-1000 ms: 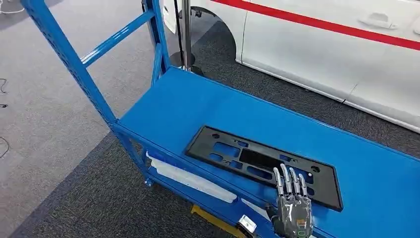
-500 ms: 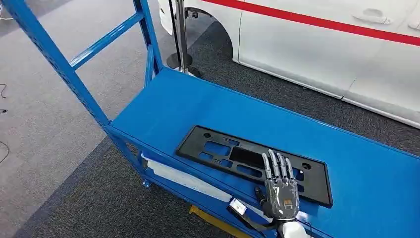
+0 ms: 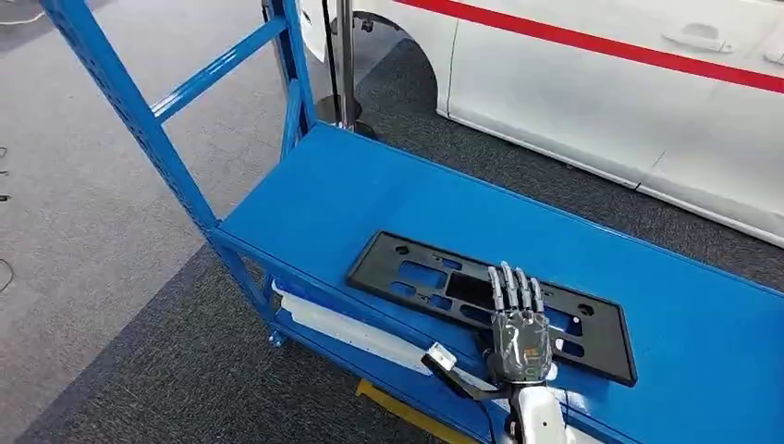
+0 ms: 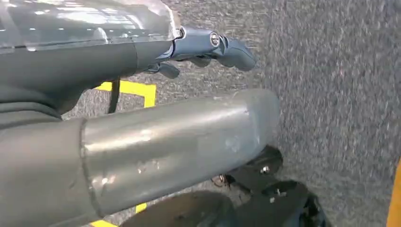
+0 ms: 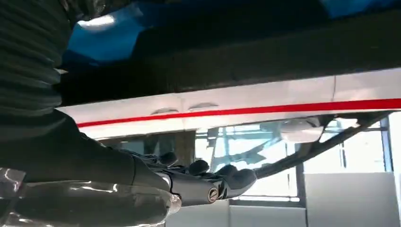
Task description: Take the parts from the cabinet and place them on the table.
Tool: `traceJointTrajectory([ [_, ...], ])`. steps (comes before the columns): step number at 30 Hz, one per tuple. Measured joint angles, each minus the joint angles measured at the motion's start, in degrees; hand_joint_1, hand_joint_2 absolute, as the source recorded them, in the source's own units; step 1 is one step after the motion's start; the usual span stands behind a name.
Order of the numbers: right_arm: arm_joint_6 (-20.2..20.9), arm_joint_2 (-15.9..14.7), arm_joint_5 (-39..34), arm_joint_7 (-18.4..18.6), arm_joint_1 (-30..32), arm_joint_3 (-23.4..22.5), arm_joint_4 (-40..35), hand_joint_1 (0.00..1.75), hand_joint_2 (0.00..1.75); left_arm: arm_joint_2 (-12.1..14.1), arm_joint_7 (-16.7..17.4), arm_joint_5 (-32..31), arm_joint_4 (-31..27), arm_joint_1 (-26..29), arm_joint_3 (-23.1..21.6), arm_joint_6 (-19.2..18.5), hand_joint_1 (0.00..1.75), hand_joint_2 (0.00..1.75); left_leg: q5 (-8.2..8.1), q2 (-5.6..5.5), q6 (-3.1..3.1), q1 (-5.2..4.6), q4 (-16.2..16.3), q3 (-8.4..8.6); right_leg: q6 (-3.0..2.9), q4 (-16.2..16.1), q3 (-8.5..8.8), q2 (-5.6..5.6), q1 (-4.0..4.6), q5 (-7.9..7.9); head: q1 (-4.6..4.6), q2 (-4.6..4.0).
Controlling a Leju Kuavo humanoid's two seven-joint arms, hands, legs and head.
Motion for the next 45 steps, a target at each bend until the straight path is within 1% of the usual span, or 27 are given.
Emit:
traceJointTrajectory([
  [1, 0.0, -0.4, 0.0, 0.3, -0.6, 0.5, 0.5, 0.0, 1.75, -0.1, 0.0, 0.0, 0.0, -0.1, 0.0, 0.0, 0.0, 0.0, -0.2, -0.05, -0.32, -0.4, 0.3, -0.18, -0.23, -1.1, 0.37, -0.02, 0.46, -0.65, -0.02, 0.0],
  [4, 0.0, -0.9, 0.0, 0.4, -1.2, 1.2, 1.1, 0.0, 1.75, -0.1, 0.0, 0.0, 0.0, -0.1, 0.0, -0.1, 0.0, 0.0, 0.02, -0.02, -1.18, -0.07, 0.0, -0.17, -0.81, -1.0, 0.14, 0.14, 0.76, -0.45, -0.02, 0.0],
  [6, 0.0, -1.0, 0.0, 0.5, -1.6, 1.7, 1.3, 0.0, 1.75, 0.0, 0.0, 0.0, 0.0, -0.2, 0.0, -0.1, 0.0, 0.0, -0.99, -0.14, -1.85, 0.04, 1.0, -0.4, -1.62, -2.1, 0.65, 0.0, 0.09, 0.12, -0.02, 0.0],
  [7, 0.0, -1.0, 0.0, 0.6, -1.8, 1.9, 1.5, 0.0, 1.75, 0.0, 0.0, 0.0, 0.0, -0.2, 0.0, -0.1, 0.0, 0.0, -2.91, -0.15, -2.09, 0.03, 3.6, -1.63, -1.96, -2.1, 0.65, -0.08, 0.03, 0.17, -0.07, 0.0],
  [9, 0.0, -1.3, 0.1, 1.7, -1.9, 2.1, 1.8, 0.0, 1.75, 0.0, 0.0, -0.1, 0.0, -0.1, 0.0, -0.1, 0.0, 0.0, -7.57, -0.14, -2.6, 0.31, 13.0, -6.01, -2.03, -2.1, 0.51, -0.23, 0.08, 0.15, -0.04, 0.0],
  [10, 0.1, -1.6, 0.1, 2.8, -2.0, 2.3, 2.1, 0.0, 1.75, 0.0, 0.0, -0.2, 0.0, 0.0, 0.0, -0.1, 0.0, 0.0, -8.87, -0.14, -2.79, 0.42, 16.8, -7.83, -2.03, -2.1, 0.43, -0.24, 0.09, 0.15, -0.04, 0.0],
  [11, 0.2, -2.2, 0.1, 4.1, -2.2, 2.6, 2.3, 0.0, 1.75, 0.0, 0.0, -0.5, 0.0, 0.1, 0.0, -0.1, 0.0, 0.0, -8.71, -0.13, -2.94, 0.55, 18.4, -8.57, -2.03, -2.0, 0.43, -0.22, 0.08, 0.15, -0.04, 0.0],
  [12, 0.2, -2.6, 0.1, 5.4, -2.4, 2.8, 2.7, 0.0, 1.75, 0.0, 0.1, -0.6, 0.0, 0.1, 0.0, -0.1, 0.0, 0.0, -7.15, -0.12, -3.03, 0.67, 16.9, -7.82, -1.98, -2.0, 0.5, -0.17, 0.03, 0.17, -0.04, 0.0],
  [13, 0.2, -2.9, 0.1, 5.7, -2.6, 2.9, 3.0, 0.0, 1.75, 0.2, 0.1, -0.8, 0.0, 0.1, 0.0, -0.1, 0.0, 0.0, -4.7, -0.12, -3.06, 0.83, 12.9, -5.8, -1.91, -2.0, 0.59, -0.09, -0.03, 0.18, -0.04, 0.0],
  [15, 0.0, -3.5, 0.1, 4.7, -2.8, 2.5, 3.6, 0.0, 1.75, 0.4, 0.1, -1.1, 0.0, 0.0, 0.0, -0.1, 0.0, 0.0, -0.18, -0.15, -3.14, 1.23, 2.2, -0.23, -1.38, -1.7, 0.75, 0.02, -0.1, 0.04, -0.04, 0.0],
  [16, -0.1, -3.6, 0.1, 4.0, -2.8, 1.7, 3.7, 0.0, 1.75, 0.3, 0.1, -1.2, 0.0, -0.1, 0.0, -0.1, 0.0, 0.0, -1.17, -0.36, -3.0, 0.94, 0.4, 0.42, -0.83, -1.4, 0.57, 0.06, 0.3, -0.2, -0.07, 0.0],
  [18, -0.1, -3.7, 0.1, 2.5, -2.8, -0.1, 4.1, 0.0, 1.75, 0.3, 0.1, -1.4, 0.0, -0.1, 0.0, -0.1, 0.0, 0.0, -0.85, -0.55, -2.02, 0.84, 0.5, 0.21, -0.12, -1.5, 0.64, 0.09, 0.4, -0.03, 0.04, 0.0],
  [21, -0.1, -4.0, 0.0, 2.0, -2.8, -1.6, 4.6, 0.0, 1.75, 0.4, 0.1, -1.6, 0.0, 0.0, 0.0, -0.1, 0.0, 0.0, -0.11, -0.38, -0.49, 0.75, 0.0, 0.4, 0.89, -1.1, 0.63, 0.1, -0.23, -0.36, 0.02, 0.0],
  [22, -0.1, -4.1, 0.0, 1.8, -2.7, -2.2, 4.7, 0.0, 1.75, 0.4, 0.1, -1.7, 0.0, 0.0, 0.0, -0.1, 0.0, 0.0, -0.01, -0.34, -0.24, 0.69, 0.0, 0.26, 0.97, 1.1, -0.33, 0.04, -0.21, -2.23, 0.07, 0.0],
  [24, -0.1, -4.1, 0.0, 1.5, -2.6, -3.2, 5.1, 0.0, 1.75, 0.4, 0.1, -1.8, 0.0, -0.1, 0.0, -0.1, 0.0, 0.0, 0.07, -0.28, 0.1, 0.51, 0.1, -0.04, 1.13, 9.8, -4.44, 0.06, -0.09, -7.06, 0.04, 0.0],
  [26, -0.1, -4.1, 0.0, 1.2, -2.4, -4.0, 5.3, 0.0, 1.75, 0.4, 0.1, -1.8, 0.0, 0.0, 0.0, -0.1, 0.0, 0.0, 0.08, -0.22, 0.2, 0.14, 0.1, -0.16, 1.12, 16.8, -7.86, 0.06, -0.06, -9.11, 0.02, 0.0],
  [28, -0.1, -4.1, 0.0, 0.4, -1.9, -5.0, 5.4, 0.0, 1.75, 0.4, 0.1, -1.9, 0.0, 0.0, 0.0, -0.1, 0.0, 0.0, -0.03, -0.26, 0.37, -0.2, 0.1, 0.06, 0.53, 13.5, -6.4, 0.06, 0.14, -5.85, 0.04, 0.0],
  [30, -0.3, -4.1, 0.0, -0.5, -1.6, -6.1, 5.4, 0.0, 1.75, 0.4, 0.1, -2.1, 0.0, 0.0, 0.1, -0.1, 0.0, 0.0, -0.15, -0.29, 0.4, -0.38, 0.1, 0.49, -0.68, 3.2, -1.18, 0.04, 0.82, -0.72, 0.04, 0.0],
  [31, -0.3, -4.1, 0.0, -1.0, -1.6, -6.8, 5.4, 0.0, 1.75, 0.3, 0.0, -2.3, 0.1, 0.0, 0.1, -0.1, 0.0, 0.0, -0.25, -0.28, 0.35, -0.27, 0.1, 0.61, -1.7, -1.1, 0.75, -0.3, 1.42, -0.39, 0.02, 0.0],
  [35, -0.3, -3.8, 0.0, -2.8, -0.9, -9.7, 4.9, 0.0, 1.75, 0.2, -0.1, -2.5, 0.2, -0.1, 0.1, -0.2, 0.0, 0.0, -0.41, -0.22, -0.71, -0.26, -0.2, 0.77, -2.1, -2.2, 1.07, -0.37, 1.83, -0.2, 0.02, 0.0],
  [36, -0.3, -3.7, 0.0, -3.1, -0.7, -10.4, 4.8, 0.0, 1.75, 0.3, -0.2, -2.6, 0.1, -0.1, 0.1, -0.2, 0.0, 0.0, -0.78, -0.22, -0.9, -0.47, 0.2, 0.7, -2.14, -3.4, 1.7, -0.31, 0.67, 0.54, 0.0, 0.0],
  [37, -0.3, -3.5, 0.0, -3.7, -0.6, -11.1, 4.7, 0.0, 1.75, 0.5, -0.3, -2.9, 0.2, 0.0, 0.2, -0.1, 0.0, 0.0, -1.85, -0.27, -1.23, -0.38, 1.4, 0.32, -2.11, -3.9, 2.12, -0.52, 0.93, 0.68, 0.0, 0.0],
  [39, -0.3, -3.0, -0.1, -5.4, -0.1, -13.0, 4.5, 0.02, 1.75, 0.5, -0.3, -3.0, 0.2, -0.1, 0.2, -0.1, 0.0, 0.0, -6.69, -0.32, -1.85, 0.05, 9.1, -3.2, -2.43, -4.0, 2.02, -0.72, 0.76, 0.86, 0.0, 0.0],
  [40, -0.3, -2.7, -0.4, -6.3, 0.0, -14.2, 4.4, 0.26, 1.75, 0.5, -0.3, -3.1, 0.2, 0.0, 0.2, -0.1, 0.0, 0.0, -8.58, -0.32, -2.15, 0.35, 13.6, -5.28, -2.43, -4.0, 1.94, -0.74, 0.75, 0.86, -0.02, 0.0],
  [41, -0.3, -2.5, -0.8, -7.3, 0.2, -15.4, 4.4, 1.06, 1.75, 0.5, -0.3, -3.1, 0.2, 0.1, 0.2, -0.1, 0.0, 0.0, -9.3, -0.3, -2.48, 0.62, 16.6, -6.74, -2.39, -3.9, 1.87, -0.74, 0.67, 0.85, -0.04, 0.0],
  [43, -0.3, -2.2, -1.7, -8.9, 0.7, -17.8, 4.4, 1.22, 1.75, 0.8, -0.2, -3.3, 0.2, 0.3, 0.3, 0.0, 0.0, 0.0, -6.59, -0.28, -3.11, 1.18, 14.4, -5.7, -1.95, -3.6, 1.85, -0.67, 0.3, 0.7, -0.04, 0.0],
  [45, -0.3, -1.9, -2.7, -10.2, 1.1, -20.0, 4.4, 1.4, 1.75, 1.0, -0.2, -3.5, 0.2, 0.2, 0.3, 0.0, 0.0, 0.0, -1.14, -0.28, -4.02, 2.02, 4.2, -0.66, -1.01, -2.6, 1.73, -0.53, -0.34, 0.14, -0.02, 0.0],
])
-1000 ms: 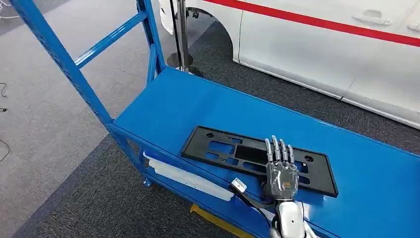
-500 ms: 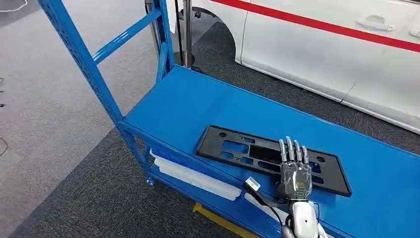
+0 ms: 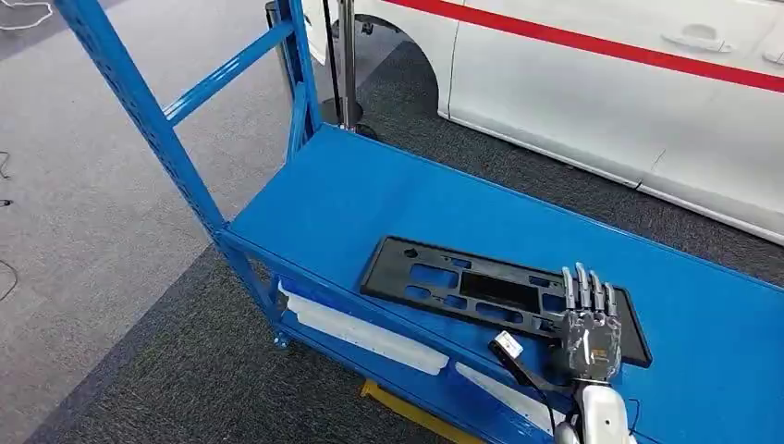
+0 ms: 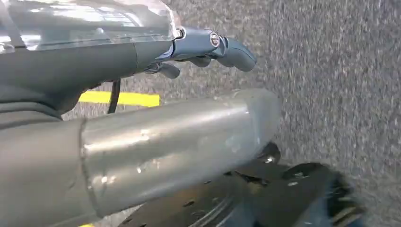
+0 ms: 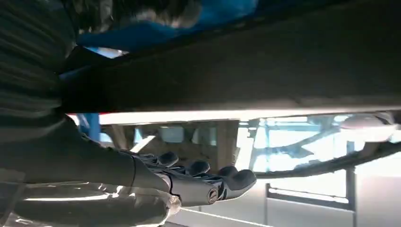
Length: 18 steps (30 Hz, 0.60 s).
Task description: Take the parts from the cabinet and place them on the table.
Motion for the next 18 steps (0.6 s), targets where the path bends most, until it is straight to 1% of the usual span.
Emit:
traceJointTrajectory([
  [1, 0.0, 0.1, -0.2, -0.3, 0.1, -0.9, 0.0, 1.4, 1.75, 0.0, 0.0, 0.0, 0.0, 0.0, 0.0, 0.0, 0.0, 0.0, -0.42, -0.31, -0.55, 0.2, -3.0, 1.51, 0.67, 0.8, -0.29, 0.04, -0.16, -0.43, 0.0, 0.0],
  [2, 0.0, 0.2, -0.4, -0.4, 0.1, -1.7, 0.0, 1.41, 1.75, -0.2, -0.1, -0.1, 0.1, -0.1, 0.1, 0.0, 0.0, 0.0, -0.4, -0.86, 0.35, -0.24, -3.2, 1.29, 1.25, 1.7, -0.8, 0.22, 0.38, -0.83, -0.13, 0.0],
  [3, 0.1, 0.2, -0.6, -0.7, 0.3, -2.5, 0.0, 1.41, 1.75, -0.2, -0.2, -0.2, 0.1, -0.1, 0.1, 0.0, 0.0, 0.0, -0.51, -0.78, 1.22, -0.37, -2.6, 1.2, 1.45, 1.6, -0.9, 0.27, 0.36, -0.72, 0.05, 0.0],
  [5, 0.1, 0.3, -0.7, -1.1, 0.9, -3.5, 0.0, 1.41, 1.75, -0.1, -0.2, -0.2, 0.1, 0.0, 0.2, 0.0, 0.0, 0.0, -0.39, -0.72, 2.04, -0.75, -2.5, 0.97, 2.0, 1.3, -0.8, 0.47, 0.03, -0.34, 0.05, 0.0],
  [6, 0.1, 0.3, -0.7, -1.1, 1.2, -3.9, 0.0, 1.36, 1.75, -0.1, -0.2, -0.4, 0.1, 0.0, 0.2, 0.0, 0.0, 0.0, -0.06, -0.6, 2.62, -0.61, -2.8, 0.86, 2.24, 1.4, -1.03, 0.54, -0.25, -0.53, 0.05, 0.0],
  [7, 0.1, 0.3, -0.7, -1.3, 1.3, -4.3, 0.0, 1.33, 1.75, -0.1, -0.2, -0.4, 0.1, -0.1, 0.2, 0.0, 0.0, 0.0, 0.14, -0.33, 3.0, -0.69, -2.8, 0.82, 2.33, 2.6, -1.35, 0.51, -0.33, -1.59, 0.05, 0.0],
  [8, 0.1, 0.3, -0.7, -1.4, 1.3, -4.5, 0.0, 1.29, 1.75, -0.1, -0.2, -0.4, 0.1, -0.1, 0.2, 0.0, 0.0, 0.0, 0.19, -0.26, 3.21, -0.79, -2.8, 0.68, 2.35, 5.6, -2.73, 0.47, -0.33, -3.73, 0.05, 0.0],
  [9, 0.1, 0.4, -0.7, -1.4, 1.4, -4.8, 0.0, 1.29, 1.75, -0.1, -0.2, -0.4, 0.1, -0.1, 0.2, 0.0, 0.0, 0.0, 0.24, -0.18, 3.46, -0.93, -2.8, 0.48, 2.41, 10.3, -4.98, 0.49, -0.19, -6.22, 0.07, 0.0],
  [10, 0.1, 0.4, -0.7, -1.6, 1.7, -5.0, 0.1, 1.31, 1.75, -0.1, -0.2, -0.5, 0.1, -0.1, 0.2, 0.0, 0.0, 0.0, 0.27, -0.07, 3.61, -1.15, -2.8, 0.32, 2.44, 15.0, -7.28, 0.5, -0.13, -8.22, 0.05, 0.0],
  [11, 0.1, 0.4, -0.7, -1.6, 1.8, -5.1, 0.1, 1.31, 1.75, -0.1, -0.2, -0.5, 0.1, -0.1, 0.2, 0.0, 0.0, 0.0, 0.27, -0.01, 3.66, -1.37, -2.8, 0.22, 2.35, 18.7, -9.14, 0.5, -0.11, -9.27, 0.05, 0.0],
  [12, 0.1, 0.5, -0.6, -1.6, 1.9, -5.2, 0.1, 1.27, 1.75, -0.1, -0.2, -0.5, 0.1, -0.1, 0.2, 0.0, 0.0, 0.0, 0.25, 0.01, 3.71, -1.57, -2.8, 0.25, 2.11, 19.9, -9.87, 0.51, -0.06, -8.93, 0.05, 0.0],
  [13, 0.1, 0.5, -0.6, -1.6, 1.9, -5.3, 0.1, 1.29, 1.75, 0.0, -0.2, -0.5, 0.1, -0.1, 0.2, 0.0, 0.0, 0.0, 0.21, 0.04, 3.76, -1.72, -2.8, 0.37, 1.72, 18.0, -9.08, 0.51, 0.1, -7.04, 0.05, 0.0],
  [14, 0.1, 0.5, -0.6, -1.6, 1.9, -5.4, 0.1, 1.26, 1.75, 0.0, -0.2, -0.5, 0.1, -0.1, 0.2, 0.0, 0.0, 0.0, 0.13, 0.02, 3.87, -1.79, -2.8, 0.55, 1.25, 14.1, -7.14, 0.51, 0.35, -4.51, 0.05, 0.0],
  [15, 0.1, 0.5, -0.6, -1.7, 1.9, -5.6, 0.1, 1.26, 1.75, -0.1, -0.2, -0.5, 0.1, -0.2, 0.2, 0.0, 0.0, 0.0, 0.07, -0.01, 3.89, -1.8, -2.8, 0.75, 0.61, 8.4, -4.33, 0.52, 0.73, -1.69, 0.05, 0.0],
  [16, 0.0, 0.5, -0.6, -1.8, 1.7, -5.7, 0.0, 1.29, 1.75, -0.1, -0.2, -0.5, 0.1, -0.2, 0.2, 0.0, 0.0, 0.0, 0.02, -0.03, 3.83, -1.72, -2.9, 0.86, -0.1, 3.4, -1.97, 0.47, 1.22, -0.03, 0.05, 0.0],
  [17, 0.0, 0.5, -0.5, -1.8, 1.5, -5.8, 0.0, 1.29, 1.75, -0.3, -0.2, -0.5, 0.2, -0.2, 0.2, 0.0, 0.0, 0.0, -0.11, 0.0, 3.59, -1.94, -2.8, 0.84, -0.59, 2.0, -1.43, 0.24, 1.69, -1.01, 0.0, 0.0],
  [18, 0.0, 0.6, -0.5, -2.0, 1.6, -5.9, 0.0, 1.33, 1.75, -0.3, -0.2, -0.5, 0.2, -0.2, 0.2, 0.0, 0.0, 0.0, -0.06, -0.12, 3.39, -1.72, -2.9, 0.72, -0.55, 1.7, -1.43, 0.25, 1.89, -0.64, 0.11, 0.0],
])
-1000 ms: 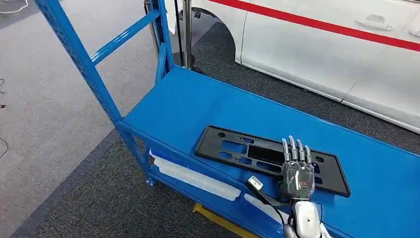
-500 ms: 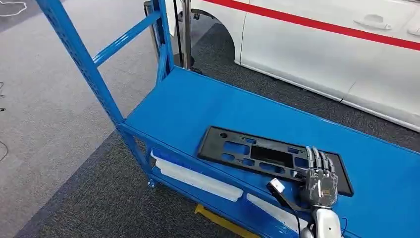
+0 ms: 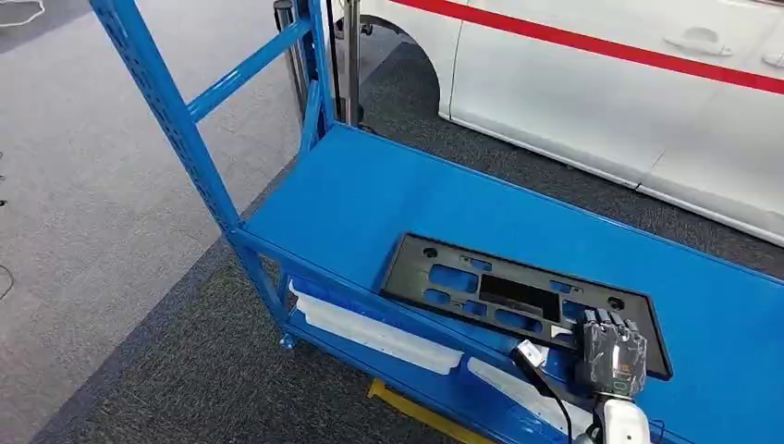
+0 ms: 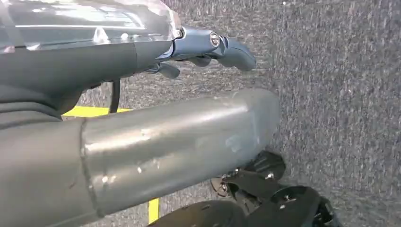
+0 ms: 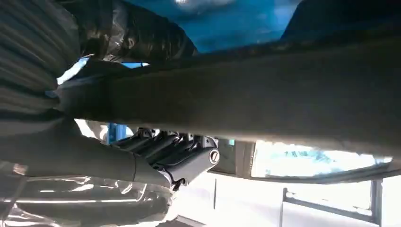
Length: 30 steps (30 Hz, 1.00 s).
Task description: Take the parts from the cabinet and place them on the table.
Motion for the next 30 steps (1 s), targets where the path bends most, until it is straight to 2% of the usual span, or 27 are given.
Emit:
traceJointTrajectory([
  [1, 0.0, 0.0, 0.0, 0.0, 0.0, -0.1, 0.0, 1.34, 1.75, 0.0, 0.0, 0.0, 0.0, 0.0, 0.0, 0.0, 0.0, 0.0, 0.02, 0.07, -0.29, 0.14, -0.1, 0.02, -0.05, 0.0, -0.09, 0.09, 0.17, -0.03, -0.09, 0.0],
  [2, 0.0, 0.0, 0.0, -0.2, 0.0, -0.2, 0.0, 1.43, 1.75, 0.0, 0.0, 0.0, 0.0, -0.1, 0.0, 0.0, 0.0, 0.0, 0.11, 0.11, -0.59, 0.22, -0.4, 0.21, -0.11, -0.1, -0.03, 0.13, 0.24, -0.02, -0.04, 0.0],
  [3, 0.0, 0.1, 0.1, -0.2, 0.0, -0.2, -0.1, 1.57, 1.75, 0.0, 0.0, 0.0, 0.0, -0.1, 0.0, 0.0, 0.0, 0.0, 0.09, 0.13, -0.99, 0.02, -0.7, 0.55, -0.42, -1.0, 0.46, 0.19, 0.06, 0.34, -0.09, 0.0],
  [4, -0.1, 0.3, 0.1, -0.3, -0.1, -0.2, -0.2, 1.64, 1.75, 0.1, 0.0, 0.0, 0.0, -0.1, 0.0, 0.0, 0.0, 0.0, -0.49, 0.06, -1.08, 0.21, -0.4, 0.67, -0.35, -2.2, 1.22, 0.11, -0.74, 0.95, -0.07, 0.0],
  [5, -0.1, 0.5, 0.2, -0.4, -0.1, -0.2, -0.2, 1.66, 1.75, 0.1, 0.0, 0.0, 0.0, -0.1, 0.0, 0.0, 0.0, 0.0, -1.99, 0.02, -1.31, 0.0, 1.5, -0.13, -0.64, -2.8, 1.56, 0.05, -0.75, 1.18, -0.09, 0.0],
  [7, -0.1, 0.8, -0.1, -1.1, -0.1, -0.3, -0.2, 1.69, 1.75, 0.1, 0.0, 0.0, 0.0, -0.1, 0.0, 0.0, 0.0, 0.0, -6.64, 0.04, -1.73, 0.15, 10.4, -4.38, -0.77, -2.8, 1.42, -0.16, -0.7, 1.28, -0.15, 0.0],
  [8, -0.1, 1.1, -1.1, -2.3, 0.0, -0.3, -0.2, 1.75, 1.75, 0.1, 0.0, -0.1, 0.0, -0.1, 0.0, 0.0, 0.0, 0.0, -8.04, 0.04, -1.95, 0.24, 14.6, -6.37, -0.79, -2.8, 1.36, -0.17, -0.67, 1.26, -0.11, 0.0],
  [9, -0.1, 1.5, -2.8, -3.7, 0.0, -0.3, -0.2, 1.75, 1.75, 0.1, 0.0, -0.1, 0.0, 0.1, 0.1, 0.0, 0.0, 0.0, -7.98, 0.05, -2.13, 0.25, 16.5, -7.35, -0.77, -2.6, 1.34, -0.13, -0.69, 1.25, -0.15, 0.0],
  [10, 0.0, 1.8, -5.9, -5.8, 0.0, -0.3, -0.2, 1.75, 1.75, 0.2, 0.0, -0.1, 0.0, 0.2, 0.2, 0.0, 0.0, 0.0, -6.47, 0.06, -2.33, 0.32, 15.4, -6.98, -0.67, -2.5, 1.34, -0.08, -0.81, 1.17, -0.13, 0.0],
  [11, 0.5, 2.2, -10.7, -8.7, 0.1, -0.2, -0.4, 1.75, 1.75, 0.2, 0.0, 0.0, 0.0, 0.2, 0.4, 0.0, 0.0, 0.0, -4.11, 0.06, -2.51, 0.44, 12.0, -5.45, -0.51, -2.2, 1.34, -0.03, -0.94, 1.06, -0.15, 0.0],
  [13, 2.7, 3.0, -24.3, -15.5, 1.1, 0.7, -2.9, 1.75, 1.75, 0.2, -0.2, 0.0, 0.0, 0.2, 1.1, 0.0, 0.0, 0.0, 0.9, 0.12, -2.96, 1.03, 1.6, -0.39, 0.05, -1.3, 1.25, 0.09, -1.19, 0.53, -0.13, 0.0],
  [14, 4.5, 3.4, -30.2, -18.1, 1.5, 1.4, -4.6, 1.75, 1.75, 0.2, -0.2, 0.1, 0.0, 0.2, 1.3, 0.0, 0.0, 0.0, -0.43, -0.09, -2.86, 0.98, 0.2, 0.16, 0.4, -0.8, 0.99, 0.29, -0.72, 0.24, -0.15, 0.0],
  [15, 7.0, 4.2, -35.8, -19.6, 1.9, 2.6, -7.0, 1.75, 1.75, 0.1, -0.4, 0.1, 0.0, 0.2, 1.5, 0.0, 0.0, 0.0, -0.06, -0.25, -1.83, 0.92, -0.2, 0.1, 0.59, -0.3, 0.7, 0.78, -0.55, 0.09, -0.09, 0.0],
  [17, 12.4, 5.6, -45.6, -21.2, 3.5, 5.9, -12.7, 1.75, 1.75, 0.1, -0.4, 0.2, 0.0, 0.2, 2.2, 0.0, 0.0, 0.0, -0.24, 0.16, -1.07, 0.68, 0.0, 0.09, 1.06, -0.6, 0.73, 1.07, -0.52, 0.22, -0.07, 0.0],
  [19, 15.2, 6.2, -50.8, -23.4, 5.4, 8.1, -16.4, 1.75, 1.75, 0.0, -0.5, 0.2, 0.0, 0.0, 2.6, 0.0, 0.0, 0.0, 0.46, 0.27, 0.0, 0.87, -0.5, 0.25, 1.61, 0.1, 0.57, 1.0, -0.85, -0.27, -0.07, 0.0],
  [20, 16.5, 6.6, -53.9, -24.5, 6.4, 8.8, -18.3, 1.75, 1.75, 0.1, -0.5, 0.2, 0.0, 0.0, 2.8, 0.0, 0.0, 0.0, 0.61, 0.27, 0.26, 0.82, -0.5, 0.05, 1.78, 2.0, -0.28, 0.86, -1.0, -2.06, -0.09, 0.0],
  [21, 17.7, 6.9, -57.5, -25.5, 7.4, 10.0, -20.2, 1.75, 1.75, 0.1, -0.5, 0.2, 0.0, 0.0, 3.1, -0.1, 0.0, 0.0, 0.78, 0.26, 0.54, 0.74, -0.4, -0.27, 1.97, 5.6, -2.02, 0.76, -1.08, -4.64, -0.09, 0.0],
  [23, 19.4, 7.2, -63.8, -26.3, 9.3, 12.1, -23.6, 1.75, 1.75, 0.1, -0.5, 0.1, 0.0, 0.1, 3.5, -0.2, 0.0, 0.0, 0.92, 0.26, 0.73, 0.45, -0.4, -0.84, 2.27, 15.3, -6.61, 0.72, -1.21, -9.15, -0.11, 0.0],
  [24, 20.2, 7.2, -66.7, -26.8, 10.0, 12.7, -25.0, 1.75, 1.75, 0.1, -0.4, 0.1, 0.0, 0.2, 3.8, -0.2, 0.0, 0.0, 0.93, 0.27, 0.73, 0.35, -0.3, -0.96, 2.26, 18.0, -7.85, 0.7, -1.2, -9.6, -0.09, 0.0],
  [25, 21.2, 7.3, -69.9, -27.4, 10.8, 13.4, -26.7, 1.75, 1.75, 0.1, -0.3, 0.1, 0.0, 0.2, 4.0, -0.5, 0.0, 0.0, 0.92, 0.25, 0.72, 0.23, -0.3, -0.94, 2.16, 17.8, -7.79, 0.67, -1.2, -8.71, -0.09, 0.0],
  [26, 22.0, 7.3, -72.8, -28.0, 11.7, 14.3, -28.8, 1.75, 1.75, 0.0, -0.3, 0.1, 0.0, 0.2, 4.2, -0.6, 0.0, 0.0, 0.88, 0.2, 0.69, 0.16, -0.3, -0.83, 1.93, 14.9, -6.46, 0.67, -1.18, -6.5, -0.09, 0.0],
  [28, 22.7, 7.2, -75.1, -28.3, 12.5, 16.0, -32.3, 1.75, 1.75, 0.0, -0.3, 0.1, 0.0, 0.1, 4.5, -0.7, 0.0, 0.0, 0.7, 0.15, 0.42, 0.08, -0.3, -0.46, 1.16, 4.8, -1.61, 0.67, -0.99, -1.21, -0.09, 0.0],
  [29, 22.8, 7.2, -75.4, -28.4, 12.7, 16.7, -33.8, 1.75, 1.75, -0.2, -0.3, 0.1, 0.0, 0.2, 4.6, -0.7, 0.0, 0.0, 0.61, 0.19, 0.28, 0.08, -0.4, -0.53, 0.74, 0.8, -0.12, 0.61, -0.8, -0.35, -0.09, 0.0],
  [30, 22.9, 7.3, -75.5, -28.4, 12.9, 17.2, -34.8, 1.75, 1.75, -0.3, -0.3, 0.1, 0.0, 0.0, 4.8, -0.7, 0.0, 0.0, 0.47, 0.2, -0.11, -0.32, 0.0, -0.77, 0.69, 0.1, 0.18, 0.58, -0.45, -0.57, -0.09, 0.0],
])
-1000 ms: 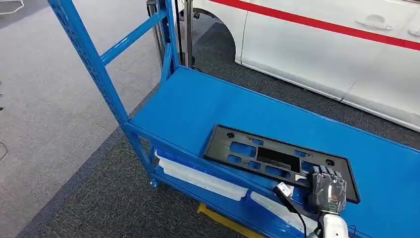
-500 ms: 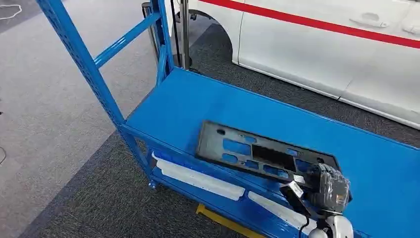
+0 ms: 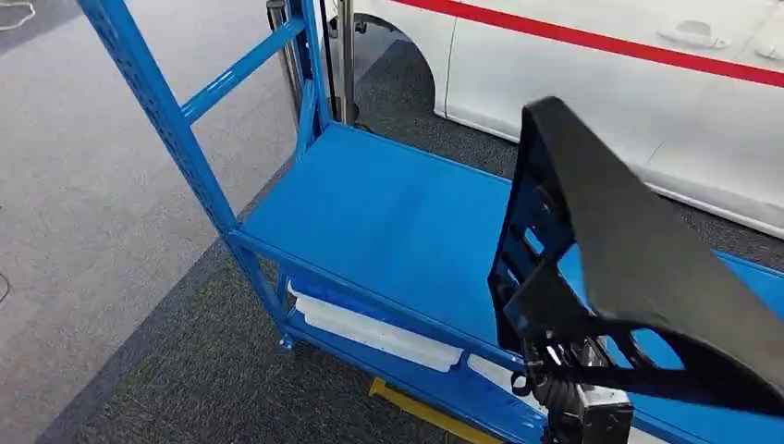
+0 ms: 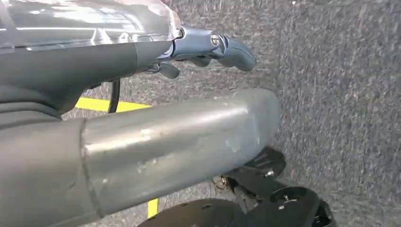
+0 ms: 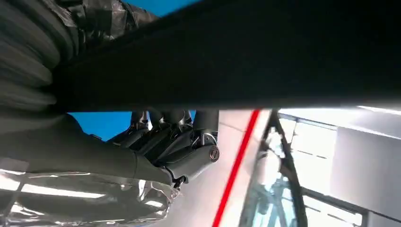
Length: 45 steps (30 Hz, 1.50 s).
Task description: Take the parts from the cabinet and place them on the table.
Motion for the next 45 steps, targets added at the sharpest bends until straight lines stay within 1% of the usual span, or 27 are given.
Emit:
traceJointTrajectory([
  [2, 0.3, 0.0, -0.9, -0.1, 0.7, 0.9, -1.8, 1.75, 1.75, 0.0, 0.0, 0.1, 0.0, -0.1, 0.4, -0.1, 0.0, 0.0, 0.13, -0.03, -0.49, 0.15, -0.3, -0.07, -0.14, 0.2, -0.34, 0.06, 0.12, -0.02, 0.0, 0.0],
  [3, 0.7, 0.0, -1.8, -0.1, 1.0, 1.3, -2.4, 1.75, 1.75, 0.0, 0.0, 0.3, 0.0, -0.1, 0.6, -0.3, 0.0, 1.75, 0.23, -0.03, -0.82, 0.16, -0.6, 0.08, -0.41, 0.1, -0.33, 0.07, 0.14, 0.06, -0.02, 0.0],
  [4, 0.9, -0.1, -2.5, -0.2, 1.2, 1.5, -3.0, 1.75, 1.75, 0.0, -0.1, 0.5, 0.0, -0.1, 0.7, -0.5, 0.0, 1.75, -0.14, -0.04, -1.24, -0.04, -0.3, 0.04, -0.96, -0.8, -0.01, 0.07, -0.61, 0.47, -0.04, 0.0],
  [5, 1.1, -0.1, -3.0, -0.3, 1.4, 2.1, -3.7, 1.75, 1.75, 0.0, -0.3, 0.7, 0.0, -0.1, 0.9, -0.9, 0.0, 1.75, -1.06, -0.07, -1.41, 0.14, 0.7, -0.33, -1.18, -1.1, 0.24, -0.11, -0.51, 0.6, -0.02, 0.0],
  [8, 0.9, -0.1, -3.9, -0.1, 1.8, 4.0, -4.8, 1.75, 1.75, -0.1, 0.0, 1.2, 0.0, -0.2, 1.7, -2.1, 0.0, 1.75, -7.67, -0.05, -1.9, 0.2, 13.5, -6.2, -1.77, -1.1, 0.26, -0.29, -0.35, 0.5, -0.07, 0.0],
  [9, 0.6, -0.1, -4.2, 0.2, 2.0, 4.5, -4.8, 1.75, 1.75, -0.2, 0.0, 1.3, 0.0, -0.1, 2.0, -2.1, 0.0, 1.75, -8.66, -0.05, -2.01, 0.2, 17.2, -8.01, -1.83, -1.0, 0.26, -0.28, -0.26, 0.46, -0.07, 0.0],
  [10, 0.0, -0.1, -4.5, 0.6, 2.3, 4.8, -4.8, 1.75, 1.75, -0.3, -0.1, 1.5, 0.0, -0.1, 2.1, -2.1, 0.0, 1.75, -8.13, -0.04, -2.02, 0.2, 18.1, -8.55, -1.9, -0.9, 0.28, -0.25, -0.2, 0.41, -0.07, 0.0],
  [12, -1.2, 0.0, -5.0, 1.1, 2.9, 5.1, -4.8, 1.75, 1.75, -0.3, -0.2, 2.0, 0.0, -0.1, 2.5, -1.8, 0.0, 1.75, -3.64, -0.05, -1.8, 0.2, 11.8, -5.68, -1.89, -0.6, 0.41, -0.15, -0.12, 0.2, -0.07, 0.0],
  [13, -1.9, 0.1, -5.1, 1.2, 3.2, 5.1, -4.8, 1.75, 1.75, -0.3, -0.2, 2.2, 0.0, -0.3, 2.8, -1.8, 0.0, 1.75, -0.66, -0.06, -1.49, 0.18, 5.7, -2.8, -1.79, -0.3, 0.49, -0.08, -0.07, -0.02, -0.07, 0.0],
  [14, -2.1, 0.2, -5.0, 1.1, 3.5, 5.1, -4.7, 1.75, 1.75, -0.3, -0.2, 2.3, 0.0, -0.3, 3.2, -1.8, 0.0, 1.75, 0.63, -0.1, -1.05, 0.09, 1.2, -0.76, -1.67, -0.1, 0.45, -0.09, -0.08, -0.22, -0.07, 0.0],
  [15, -2.0, 0.2, -4.7, 0.7, 3.8, 5.1, -4.6, 1.75, 1.75, -0.3, -0.2, 2.6, 0.0, -0.5, 3.5, -1.8, 0.0, 1.75, -0.19, -0.07, -0.81, -0.27, 0.0, -0.24, -1.31, 0.3, 0.21, -0.07, 0.31, -0.46, -0.07, 0.0],
  [19, -1.2, 0.5, -2.6, -1.5, 5.8, 5.8, -4.0, 1.75, 1.75, -0.5, 0.2, 2.9, 0.0, -0.5, 4.5, -0.8, 0.0, 1.75, 0.78, -0.08, 0.24, -0.08, -0.7, -0.15, -0.29, 0.2, 0.19, 0.02, 0.22, -0.1, -0.04, 0.0],
  [21, -0.6, 0.5, -2.1, -2.7, 6.6, 6.0, -3.8, 1.75, 1.75, -0.7, 0.2, 2.9, 0.0, -0.6, 4.9, -0.8, 0.0, 1.75, 1.42, 0.27, 0.83, 0.2, -1.1, -0.09, 0.31, 3.4, -0.99, -0.02, -0.03, -3.51, -0.02, 0.0],
  [23, 0.2, 0.5, -1.8, -3.6, 7.2, 6.1, -3.4, 1.75, 1.75, -0.8, 0.2, 2.8, 0.0, -0.8, 4.9, -0.8, 0.0, 1.75, 1.51, 0.37, 0.95, 0.17, -1.0, -0.49, 0.83, 11.9, -4.53, -0.01, -0.58, -8.32, -0.04, 0.0],
  [25, 1.1, 0.6, -1.4, -4.6, 8.2, 6.1, -2.8, 1.75, 1.75, -0.8, 0.2, 2.8, 0.0, -0.8, 5.2, -0.8, 0.0, 1.75, 1.56, 0.49, 0.9, 0.2, -0.7, -0.89, 1.25, 17.1, -6.66, -0.03, -1.08, -9.69, -0.02, 0.0],
  [27, 1.3, 0.7, -0.6, -5.2, 9.0, 6.1, -2.4, 1.75, 1.75, -0.8, 0.1, 2.5, 0.0, -0.8, 5.2, -0.8, 0.0, 1.75, 1.58, 0.51, 0.81, 0.33, -0.2, -1.17, 1.6, 12.2, -3.85, -0.12, -1.67, -6.1, -0.02, 0.0],
  [29, 1.6, 0.7, -0.4, -5.5, 9.2, 6.2, -2.3, 1.75, 1.75, -0.9, 0.0, 2.2, 0.0, -0.9, 5.3, -0.8, 0.0, 1.75, 1.56, 0.5, 0.38, 0.48, 0.2, -1.36, 1.91, 2.1, 1.71, -0.26, -2.21, -2.03, -0.02, 0.0],
  [30, 1.9, 0.9, -0.3, -5.6, 9.2, 6.3, -2.1, 1.75, 1.75, -0.9, 0.0, 2.2, 0.0, -1.0, 5.3, -0.8, 0.0, 1.75, 1.64, 0.41, -0.18, 0.15, 0.4, -1.53, 1.85, 1.1, 1.89, -0.09, -1.66, -2.64, -0.02, 0.0],
  [33, 2.3, 1.4, -0.2, -5.9, 9.7, 6.3, -1.9, 1.75, 1.75, -0.9, -0.2, 2.1, 0.0, -1.1, 5.4, -0.8, 0.0, 1.75, 2.42, 0.37, -1.51, 0.34, 0.1, -1.87, 0.56, 1.0, 1.16, 0.16, -1.22, -1.58, -0.06, 0.0],
  [35, 2.4, 1.7, -0.2, -6.0, 9.9, 6.4, -1.8, 1.75, 1.75, -0.9, -0.2, 2.1, 0.0, -1.0, 5.5, -0.8, 0.0, 1.75, 1.89, 0.26, -2.17, 0.77, 0.7, -2.24, -0.87, 0.4, 0.61, -0.03, -1.46, -0.5, -0.04, 0.0],
  [36, 2.6, 1.9, -0.3, -6.1, 9.9, 6.3, -1.8, 1.75, 1.75, -0.9, -0.2, 2.1, 0.0, -1.0, 5.6, -0.8, 0.0, 1.75, -0.76, 0.24, -2.21, 0.76, 2.6, -3.28, -1.41, 0.4, 0.05, -0.08, -1.28, -0.07, -0.07, 0.0],
  [38, 2.9, 2.2, -0.3, -6.2, 10.1, 6.3, -1.6, 1.75, 1.75, -0.9, -0.1, 2.1, 0.0, -1.0, 5.9, -0.9, 0.0, 1.75, -7.04, 0.22, -2.3, 0.8, 10.9, -6.15, -2.0, 0.5, -1.33, -0.17, -0.94, 0.84, -0.07, 0.0],
  [40, 3.3, 2.3, -0.6, -6.4, 10.5, 6.3, -1.4, 1.75, 1.75, -0.9, 0.0, 2.1, 0.0, -1.0, 6.1, -1.0, 0.0, 1.75, -10.01, 0.22, -2.15, 0.7, 17.2, -7.45, -2.21, 0.6, -2.83, -0.21, -0.4, 1.85, -0.07, 0.0],
  [41, 3.6, 2.4, -0.7, -6.6, 10.7, 6.2, -1.4, 1.75, 1.75, -0.9, 0.1, 2.1, 0.0, -1.0, 6.2, -1.1, 0.0, 1.75, -9.6, 0.22, -1.94, 0.59, 16.7, -6.23, -2.25, 0.7, -3.54, -0.21, -0.16, 2.31, -0.04, 0.0],
  [42, 3.9, 2.5, -0.9, -6.7, 10.8, 6.1, -1.4, 1.75, 1.75, -0.7, 0.2, 2.1, 0.0, -1.0, 6.2, -1.1, 0.0, 1.75, -8.27, 0.22, -1.6, 0.36, 13.2, -3.54, -2.25, 0.9, -4.25, -0.19, -0.02, 2.77, -0.07, 0.0],
  [44, 4.5, 2.8, -1.1, -6.9, 11.1, 5.9, -1.4, 1.75, 1.75, -0.3, 0.2, 2.0, 0.0, -1.1, 6.3, -1.4, 0.0, 1.75, -4.85, 0.2, -0.67, -0.28, 1.7, 4.59, -2.07, 1.2, -5.35, -0.07, 0.06, 3.64, -0.07, 0.0],
  [45, 4.8, 3.1, -1.1, -7.0, 11.1, 5.8, -1.4, 1.75, 1.75, 0.0, 0.2, 2.0, -0.1, -1.4, 6.3, -1.4, 0.0, 1.75, -5.58, 0.13, -0.17, -0.77, -1.9, 6.31, -1.9, 1.3, -5.54, -0.13, -0.01, 4.12, -0.07, 0.0],
])
